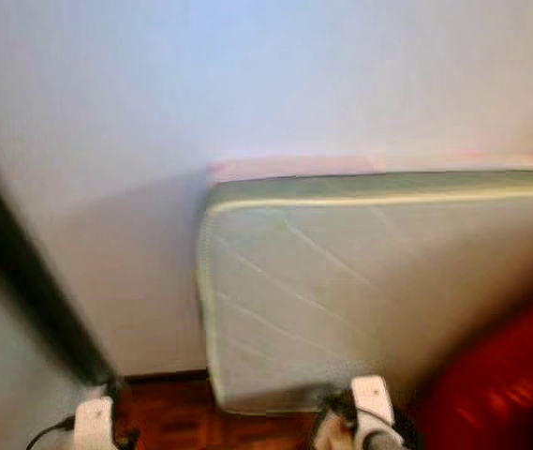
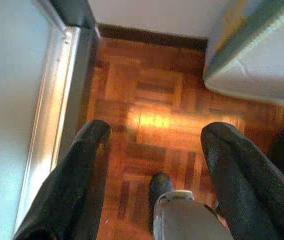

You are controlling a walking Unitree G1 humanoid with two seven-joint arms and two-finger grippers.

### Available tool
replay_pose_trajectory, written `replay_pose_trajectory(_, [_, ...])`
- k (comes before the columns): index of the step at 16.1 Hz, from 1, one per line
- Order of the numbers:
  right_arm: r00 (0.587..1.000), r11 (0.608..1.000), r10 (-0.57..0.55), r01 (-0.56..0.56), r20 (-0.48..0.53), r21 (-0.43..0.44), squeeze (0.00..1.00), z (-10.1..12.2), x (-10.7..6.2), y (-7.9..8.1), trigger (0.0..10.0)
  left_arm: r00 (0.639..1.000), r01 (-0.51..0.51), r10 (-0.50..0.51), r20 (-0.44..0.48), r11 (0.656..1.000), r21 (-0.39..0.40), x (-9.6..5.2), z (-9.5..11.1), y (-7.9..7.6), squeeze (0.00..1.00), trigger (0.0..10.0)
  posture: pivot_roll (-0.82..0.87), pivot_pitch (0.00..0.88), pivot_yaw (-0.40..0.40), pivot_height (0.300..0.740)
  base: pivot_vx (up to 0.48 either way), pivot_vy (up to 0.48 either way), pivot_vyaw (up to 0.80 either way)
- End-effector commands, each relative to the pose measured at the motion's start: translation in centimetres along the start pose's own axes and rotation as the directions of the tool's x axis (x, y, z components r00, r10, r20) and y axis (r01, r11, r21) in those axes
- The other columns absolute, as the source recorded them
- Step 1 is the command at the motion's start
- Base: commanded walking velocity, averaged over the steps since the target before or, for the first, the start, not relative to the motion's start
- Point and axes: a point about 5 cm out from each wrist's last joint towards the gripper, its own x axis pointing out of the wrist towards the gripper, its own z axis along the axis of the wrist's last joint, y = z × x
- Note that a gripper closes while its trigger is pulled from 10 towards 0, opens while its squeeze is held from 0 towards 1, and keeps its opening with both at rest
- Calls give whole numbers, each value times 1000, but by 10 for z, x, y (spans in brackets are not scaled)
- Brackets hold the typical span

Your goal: Clean up the room

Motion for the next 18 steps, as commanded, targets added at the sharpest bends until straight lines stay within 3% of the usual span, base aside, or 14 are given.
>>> replay_pose_trajectory(1, [986,998,45,-36,-158,57,0,-23,-12,-51,10000,989,119,-100,-112,978,172,0,-5,7,0,10000,-39,0,-47,740,0,0,-750])
replay_pose_trajectory(18, [987,997,49,-38,-156,70,0,-25,-11,-48,10000,987,117,-94,-128,975,191,0,-6,11,0,10000,-45,0,-20,740,0,0,-746])
